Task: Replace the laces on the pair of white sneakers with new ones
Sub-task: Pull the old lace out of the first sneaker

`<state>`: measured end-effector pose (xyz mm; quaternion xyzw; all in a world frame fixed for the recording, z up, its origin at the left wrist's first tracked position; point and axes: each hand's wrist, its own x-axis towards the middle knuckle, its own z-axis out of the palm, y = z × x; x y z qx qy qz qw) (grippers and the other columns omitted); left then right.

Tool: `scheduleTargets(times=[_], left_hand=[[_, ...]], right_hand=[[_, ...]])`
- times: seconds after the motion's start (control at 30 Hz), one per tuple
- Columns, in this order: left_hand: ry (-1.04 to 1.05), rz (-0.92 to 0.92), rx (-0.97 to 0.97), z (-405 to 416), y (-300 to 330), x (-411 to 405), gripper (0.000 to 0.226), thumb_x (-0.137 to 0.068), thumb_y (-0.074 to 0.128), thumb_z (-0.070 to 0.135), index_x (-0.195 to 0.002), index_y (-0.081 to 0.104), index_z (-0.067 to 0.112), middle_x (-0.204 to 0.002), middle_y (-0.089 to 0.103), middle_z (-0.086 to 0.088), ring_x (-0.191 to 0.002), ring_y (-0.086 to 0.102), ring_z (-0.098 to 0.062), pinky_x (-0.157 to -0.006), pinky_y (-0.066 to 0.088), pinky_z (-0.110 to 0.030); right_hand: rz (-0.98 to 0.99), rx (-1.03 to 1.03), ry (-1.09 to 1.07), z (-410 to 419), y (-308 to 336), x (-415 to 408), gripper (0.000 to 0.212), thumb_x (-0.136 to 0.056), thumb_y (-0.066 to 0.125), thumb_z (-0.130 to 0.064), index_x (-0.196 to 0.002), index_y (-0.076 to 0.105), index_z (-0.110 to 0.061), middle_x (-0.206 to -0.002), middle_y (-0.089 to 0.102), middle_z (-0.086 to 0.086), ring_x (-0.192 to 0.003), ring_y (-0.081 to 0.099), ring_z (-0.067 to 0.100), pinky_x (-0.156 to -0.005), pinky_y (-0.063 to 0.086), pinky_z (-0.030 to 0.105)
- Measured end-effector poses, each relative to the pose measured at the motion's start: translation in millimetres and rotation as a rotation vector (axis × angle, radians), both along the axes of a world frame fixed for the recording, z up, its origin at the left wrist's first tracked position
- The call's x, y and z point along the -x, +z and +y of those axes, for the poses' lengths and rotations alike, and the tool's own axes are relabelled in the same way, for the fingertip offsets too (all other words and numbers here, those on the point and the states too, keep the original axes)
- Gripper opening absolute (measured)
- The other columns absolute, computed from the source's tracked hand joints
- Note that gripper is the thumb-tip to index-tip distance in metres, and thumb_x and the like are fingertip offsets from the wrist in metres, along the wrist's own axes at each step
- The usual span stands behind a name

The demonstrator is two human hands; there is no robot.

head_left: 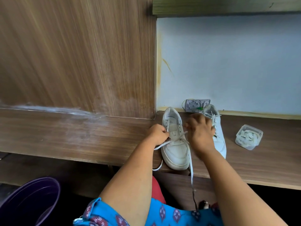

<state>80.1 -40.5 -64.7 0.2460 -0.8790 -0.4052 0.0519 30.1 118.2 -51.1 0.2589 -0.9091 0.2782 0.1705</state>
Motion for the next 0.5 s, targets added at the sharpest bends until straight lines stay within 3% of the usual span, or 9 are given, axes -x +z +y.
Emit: scheduleTargets(times=[0.1, 0.17, 0.33, 0.4, 0.5], left_hand=[[0.01, 0.007, 0.016, 0, 1, -1, 0.026, -0.087, 0.063, 0.027, -0.077, 0.069, 0.004, -0.082, 0.072, -0.013, -0.082, 0.068, -0.029, -0.073, 0.055, -0.035], [0.012, 0.003, 0.053, 1, 3, -3, 0.026, -0.088, 0.062, 0.027, -0.073, 0.067, 0.006, -0.078, 0.068, -0.011, -0.076, 0.063, -0.026, -0.065, 0.047, -0.029], [0.023, -0.022, 0.13, 3, 5, -4, 0.035, -0.09, 0.059, 0.026, -0.058, 0.052, 0.011, -0.066, 0.056, -0.004, -0.067, 0.051, -0.022, -0.056, 0.034, -0.024], [0.014, -0.038, 0.141, 3, 6, -4, 0.036, -0.09, 0.059, 0.025, -0.057, 0.05, 0.013, -0.065, 0.055, -0.003, -0.068, 0.051, -0.022, -0.058, 0.035, -0.024], [-0.004, -0.046, 0.137, 3, 6, -3, 0.03, -0.091, 0.059, 0.027, -0.064, 0.058, 0.014, -0.075, 0.066, -0.005, -0.073, 0.061, -0.023, -0.064, 0.045, -0.027]], right_hand=[[-0.006, -0.257, 0.138, -6, -6, -9, 0.028, -0.096, 0.047, -0.033, -0.12, 0.062, -0.037, -0.147, 0.031, -0.001, -0.132, 0.018, 0.03, -0.103, 0.024, 0.048], [-0.041, -0.403, 0.159, -14, -15, -15, 0.029, -0.097, 0.043, -0.039, -0.118, 0.063, -0.036, -0.15, 0.026, -0.004, -0.135, 0.013, 0.027, -0.104, 0.022, 0.047], [0.003, -0.452, 0.151, -18, -23, -8, 0.027, -0.095, 0.047, -0.041, -0.109, 0.068, -0.029, -0.145, 0.03, -0.009, -0.135, 0.015, 0.023, -0.103, 0.021, 0.046], [-0.102, -0.236, 0.12, -17, -29, -3, 0.025, -0.096, 0.048, -0.034, -0.109, 0.065, -0.021, -0.138, 0.037, -0.004, -0.131, 0.024, 0.026, -0.102, 0.026, 0.046], [-0.312, 0.51, -0.045, -12, -17, 3, 0.029, -0.097, 0.043, -0.027, -0.105, 0.059, -0.004, -0.121, 0.047, 0.017, -0.116, 0.042, 0.037, -0.097, 0.036, 0.045]])
